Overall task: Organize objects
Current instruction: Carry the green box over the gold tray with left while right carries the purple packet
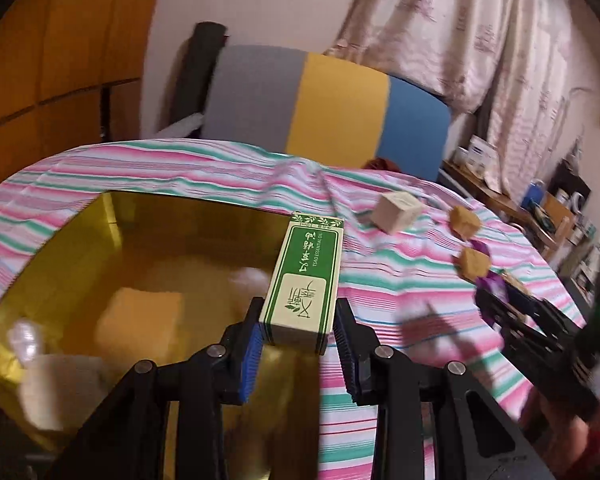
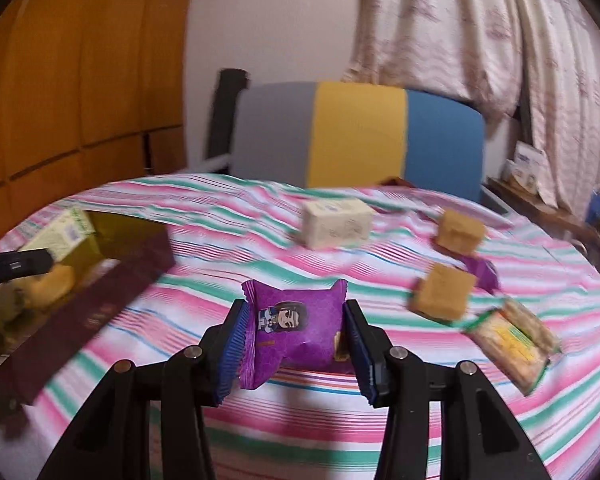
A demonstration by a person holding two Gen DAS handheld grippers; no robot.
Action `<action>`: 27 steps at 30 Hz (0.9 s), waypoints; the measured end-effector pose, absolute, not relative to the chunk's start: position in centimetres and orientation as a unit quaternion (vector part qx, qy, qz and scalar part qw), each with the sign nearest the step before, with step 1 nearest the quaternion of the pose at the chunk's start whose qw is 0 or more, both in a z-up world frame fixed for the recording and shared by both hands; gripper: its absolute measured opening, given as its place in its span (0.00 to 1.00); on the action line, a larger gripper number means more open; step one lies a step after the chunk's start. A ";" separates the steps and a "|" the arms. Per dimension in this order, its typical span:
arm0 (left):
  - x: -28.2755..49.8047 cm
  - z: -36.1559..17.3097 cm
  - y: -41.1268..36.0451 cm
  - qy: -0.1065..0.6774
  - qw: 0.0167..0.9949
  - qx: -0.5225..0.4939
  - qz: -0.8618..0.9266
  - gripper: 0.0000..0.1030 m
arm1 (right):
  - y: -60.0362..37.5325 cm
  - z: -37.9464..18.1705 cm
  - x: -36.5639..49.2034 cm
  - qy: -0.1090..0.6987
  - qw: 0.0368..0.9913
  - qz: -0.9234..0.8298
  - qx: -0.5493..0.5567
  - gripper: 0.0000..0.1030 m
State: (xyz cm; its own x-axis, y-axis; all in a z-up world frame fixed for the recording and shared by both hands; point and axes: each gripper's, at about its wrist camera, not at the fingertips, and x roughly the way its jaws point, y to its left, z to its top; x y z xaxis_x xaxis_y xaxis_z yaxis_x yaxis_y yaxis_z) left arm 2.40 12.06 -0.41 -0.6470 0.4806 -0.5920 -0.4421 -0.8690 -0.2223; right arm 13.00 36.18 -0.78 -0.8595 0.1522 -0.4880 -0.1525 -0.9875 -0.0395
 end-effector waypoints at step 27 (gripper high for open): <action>-5.4 -4.0 -2.0 -0.097 0.068 -0.404 0.907 0.33 | 17.4 1.6 12.2 -0.031 -0.173 0.955 -0.237 0.47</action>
